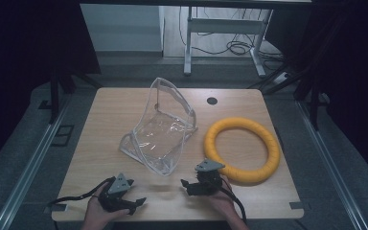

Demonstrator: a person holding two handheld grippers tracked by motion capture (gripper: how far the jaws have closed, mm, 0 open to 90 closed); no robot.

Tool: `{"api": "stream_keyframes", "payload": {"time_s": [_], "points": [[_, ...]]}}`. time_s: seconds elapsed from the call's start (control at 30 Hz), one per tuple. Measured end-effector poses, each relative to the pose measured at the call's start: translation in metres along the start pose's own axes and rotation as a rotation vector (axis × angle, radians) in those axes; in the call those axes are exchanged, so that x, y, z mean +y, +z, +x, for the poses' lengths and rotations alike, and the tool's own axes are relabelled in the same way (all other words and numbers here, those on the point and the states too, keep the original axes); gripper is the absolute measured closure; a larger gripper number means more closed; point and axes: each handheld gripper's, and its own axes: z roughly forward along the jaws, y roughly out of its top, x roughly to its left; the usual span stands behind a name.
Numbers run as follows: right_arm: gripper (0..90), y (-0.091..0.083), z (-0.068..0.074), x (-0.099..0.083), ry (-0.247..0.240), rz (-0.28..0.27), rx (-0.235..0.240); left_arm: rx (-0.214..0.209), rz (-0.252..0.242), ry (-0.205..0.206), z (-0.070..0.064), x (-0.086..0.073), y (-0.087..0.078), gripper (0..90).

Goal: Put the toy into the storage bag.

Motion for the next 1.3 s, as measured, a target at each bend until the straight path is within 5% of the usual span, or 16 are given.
{"api": "stream_keyframes", "payload": {"time_s": [0.4, 0.63, 0.87, 1.3], "points": [[20.6, -0.012, 0.0, 0.003, -0.061, -0.048, 0.029, 0.0, -0.019, -0.005, 0.0, 0.001, -0.002, 20.1], [22.8, -0.008, 0.006, 0.003, -0.087, -0.021, 0.044, -0.006, -0.017, -0.005, 0.0, 0.001, -0.002, 20.2], [24.8, -0.012, 0.004, 0.004, -0.045, -0.047, 0.065, -0.011, -0.015, -0.005, -0.001, 0.0, -0.001, 20.2], [25.4, -0.024, -0.001, 0.007, -0.07, -0.036, 0.076, -0.014, -0.014, -0.008, -0.002, 0.0, -0.001, 20.1]]}}
